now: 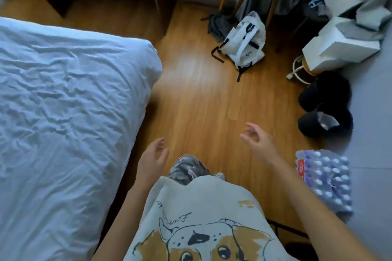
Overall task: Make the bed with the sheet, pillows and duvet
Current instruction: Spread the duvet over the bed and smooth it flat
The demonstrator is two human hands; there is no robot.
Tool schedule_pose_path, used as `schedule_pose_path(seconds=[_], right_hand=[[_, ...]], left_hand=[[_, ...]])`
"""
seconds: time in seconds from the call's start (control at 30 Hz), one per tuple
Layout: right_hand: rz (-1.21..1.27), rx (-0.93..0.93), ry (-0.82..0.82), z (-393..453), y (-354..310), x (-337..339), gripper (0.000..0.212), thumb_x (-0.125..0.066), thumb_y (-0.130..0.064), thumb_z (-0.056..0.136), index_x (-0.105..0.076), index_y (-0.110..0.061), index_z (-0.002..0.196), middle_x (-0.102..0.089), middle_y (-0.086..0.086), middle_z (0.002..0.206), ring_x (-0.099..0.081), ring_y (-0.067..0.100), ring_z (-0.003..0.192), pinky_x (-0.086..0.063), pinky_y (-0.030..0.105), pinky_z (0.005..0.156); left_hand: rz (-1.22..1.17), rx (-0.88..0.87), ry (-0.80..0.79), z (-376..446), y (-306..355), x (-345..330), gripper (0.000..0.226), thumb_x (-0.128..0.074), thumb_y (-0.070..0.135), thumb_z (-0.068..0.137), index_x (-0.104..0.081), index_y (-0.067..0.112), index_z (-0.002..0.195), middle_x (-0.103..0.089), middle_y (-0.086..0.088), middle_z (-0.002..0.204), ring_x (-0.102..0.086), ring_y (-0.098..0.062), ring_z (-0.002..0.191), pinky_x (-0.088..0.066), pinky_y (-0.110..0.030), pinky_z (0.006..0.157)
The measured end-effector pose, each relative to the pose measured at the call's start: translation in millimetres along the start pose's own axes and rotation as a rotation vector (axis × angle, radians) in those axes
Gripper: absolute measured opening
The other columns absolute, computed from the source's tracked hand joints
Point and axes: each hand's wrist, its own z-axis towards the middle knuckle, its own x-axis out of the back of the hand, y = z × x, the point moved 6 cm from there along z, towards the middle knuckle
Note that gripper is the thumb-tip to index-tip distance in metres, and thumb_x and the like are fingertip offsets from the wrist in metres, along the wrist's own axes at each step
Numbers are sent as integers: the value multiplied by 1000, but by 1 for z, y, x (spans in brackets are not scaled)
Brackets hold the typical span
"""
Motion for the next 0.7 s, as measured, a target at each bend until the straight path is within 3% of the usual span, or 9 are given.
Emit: schedule_pose_path(seconds=[0.17,0.33,0.4,0.5,0.6,0.7], right_hand=[[-49,45,-38,124,-52,25,56,-58,-45,91,-44,-22,140,-56,-8,123,-52,8,111,-48,31,94],[-75,54,-59,244,-111,34,59,-56,-53,89,-42,-28,141,-55,-11,125,-51,8,114,-48,34,96],[-44,54,-36,287,-145,45,57,-57,-50,90,-42,-27,140,-56,-11,124,-52,7,114,-47,28,92],[-7,91,-20,352,-205,63,52,-57,-44,92,-44,-26,139,-57,-11,121,-52,5,112,-43,23,90],[6,106,-53,409,-252,72,51,-57,-41,93,-44,-25,140,-56,-11,120,-52,6,112,-43,25,92],[-26,136,-115,478,-298,70,50,-58,-39,93,-45,-25,139,-56,-12,119,-52,5,112,-45,29,96]], left_hand=[[-77,71,30,111,31,1,38,-58,26,94,-54,19,131,-61,4,120,-58,-10,105,-51,-39,95],[-122,87,11,254,68,15,43,-53,36,90,-55,19,130,-61,5,118,-59,-11,104,-50,-42,94],[-140,89,-15,311,91,28,44,-54,35,89,-56,18,129,-62,6,116,-59,-12,104,-50,-44,94],[-135,7,-7,396,139,59,49,-53,37,85,-57,14,129,-61,7,114,-59,-12,104,-49,-39,95],[-143,-25,22,469,178,92,37,-60,20,92,-58,9,127,-63,1,117,-60,-14,104,-47,-35,95],[-177,-16,29,534,199,121,44,-57,32,88,-59,12,126,-64,2,117,-61,-12,104,-46,-31,93]])
